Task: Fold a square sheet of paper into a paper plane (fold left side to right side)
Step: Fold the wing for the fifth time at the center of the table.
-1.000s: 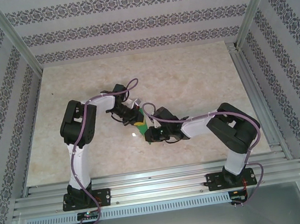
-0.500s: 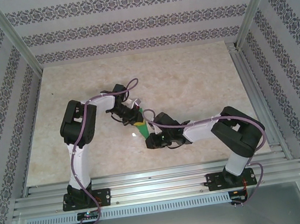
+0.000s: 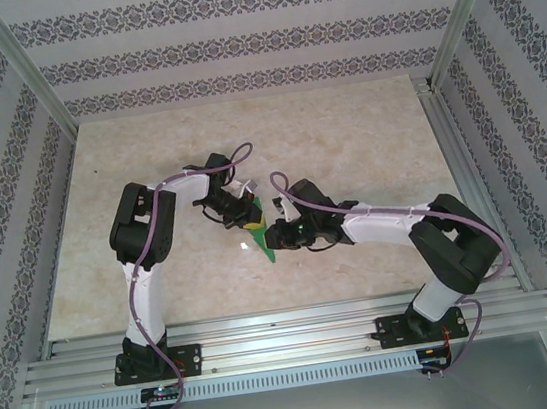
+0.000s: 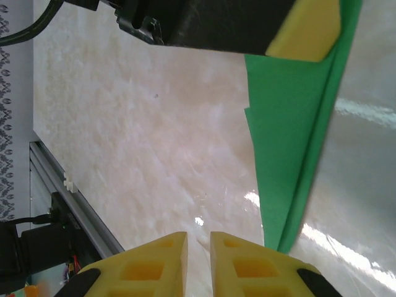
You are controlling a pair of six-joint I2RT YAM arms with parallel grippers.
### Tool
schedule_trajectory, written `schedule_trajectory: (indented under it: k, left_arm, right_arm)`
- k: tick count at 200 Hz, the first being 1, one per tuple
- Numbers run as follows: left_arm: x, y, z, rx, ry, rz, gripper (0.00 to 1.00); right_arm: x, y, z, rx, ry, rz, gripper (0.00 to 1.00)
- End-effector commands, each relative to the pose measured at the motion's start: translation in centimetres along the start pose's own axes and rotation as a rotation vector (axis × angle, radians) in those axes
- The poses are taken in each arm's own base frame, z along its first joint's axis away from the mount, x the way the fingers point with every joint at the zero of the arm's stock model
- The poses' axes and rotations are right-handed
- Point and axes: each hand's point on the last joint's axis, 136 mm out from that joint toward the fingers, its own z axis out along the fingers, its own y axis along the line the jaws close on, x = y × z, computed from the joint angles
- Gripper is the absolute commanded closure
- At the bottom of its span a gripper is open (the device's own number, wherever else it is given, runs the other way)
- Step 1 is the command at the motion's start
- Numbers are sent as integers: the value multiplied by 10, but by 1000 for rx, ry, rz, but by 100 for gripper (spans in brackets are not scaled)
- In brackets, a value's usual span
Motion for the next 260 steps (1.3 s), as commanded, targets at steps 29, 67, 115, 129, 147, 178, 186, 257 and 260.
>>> schedule_trajectory:
  k: [29, 67, 115, 129, 147, 178, 186, 257, 260]
  left_arm:
    - [-3, 37, 6, -127, -13, -18, 100]
    - [-6, 34, 2, -133, -18, -6, 100]
    - [-25, 27, -10, -158, -54, 23, 94]
    - [-33, 28, -12, -161, -66, 22, 94]
    - [-42, 30, -15, -159, -80, 16, 93]
    - [-57, 23, -19, -127, -97, 18, 90]
    - [-58, 19, -20, -111, -96, 21, 91]
    - [-30, 17, -18, -92, -68, 40, 93]
    - [-29, 16, -18, -92, -67, 42, 93]
  right_arm:
    - [2, -11, 34, 19, 46, -3, 83]
    - [31, -47, 42, 92, 95, 64, 83]
    - [69, -77, 39, 188, 164, 116, 83]
    - [75, -81, 38, 201, 174, 117, 83]
    - [79, -84, 37, 217, 180, 117, 83]
    - [85, -86, 40, 233, 199, 113, 83]
    - [85, -85, 41, 227, 199, 113, 83]
    - [-2, -1, -5, -42, -27, -33, 79]
    - [-6, 1, -5, -46, -34, -38, 79]
